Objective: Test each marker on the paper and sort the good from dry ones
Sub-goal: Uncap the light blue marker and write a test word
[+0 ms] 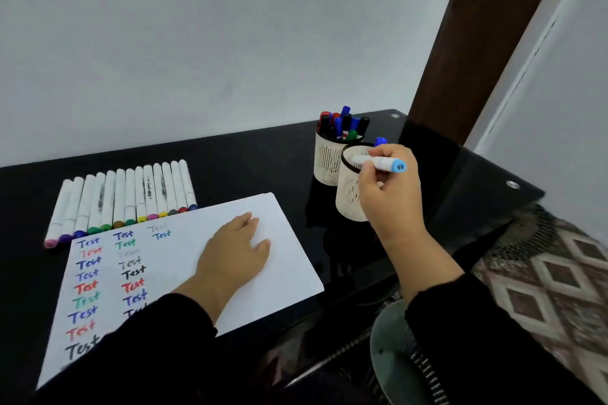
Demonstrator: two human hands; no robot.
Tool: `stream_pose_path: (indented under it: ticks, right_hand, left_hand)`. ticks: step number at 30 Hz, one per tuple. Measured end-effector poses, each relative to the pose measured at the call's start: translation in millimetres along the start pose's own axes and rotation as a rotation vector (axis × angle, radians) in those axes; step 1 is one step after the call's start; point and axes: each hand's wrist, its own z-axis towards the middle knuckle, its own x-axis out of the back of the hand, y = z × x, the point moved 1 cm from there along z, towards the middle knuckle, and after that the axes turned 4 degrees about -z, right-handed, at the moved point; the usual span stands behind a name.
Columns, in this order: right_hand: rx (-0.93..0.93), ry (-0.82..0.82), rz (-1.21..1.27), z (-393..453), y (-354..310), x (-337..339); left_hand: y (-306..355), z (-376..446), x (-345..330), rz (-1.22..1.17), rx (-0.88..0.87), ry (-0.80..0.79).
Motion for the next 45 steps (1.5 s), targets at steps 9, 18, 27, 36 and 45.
stream_pose_path:
  ticks: [9, 18, 27, 36, 45]
  right_hand:
    - [-0.094, -0.203, -0.242, 35.7, 12.9, -8.7]
    - [-0.225, -0.375, -0.528, 67.4, 1.9, -8.4]
    - [-0.231, -0.423, -0.529, 64.0, 4.6, -5.7]
    - [-0.248, -0.429, -0.606, 64.2, 10.4, -7.1]
    - [-0.193, -0.423, -0.633, 59.5, 7.9, -5.2]
  left_hand:
    - [-0.1, -0.3, -1.8, 0.007, 0.010, 0.029]
    - [-0.5, 1.4, -2.7, 0.019, 0.009, 0.013]
    - [-1.2, 2.2, -3.2, 0.021, 0.011, 0.011]
    - [-2.4, 3.2, -4.3, 0.013, 0.011, 0.005]
    - [-0.3, 1.9, -3.3, 0.029, 0.025, -0.015]
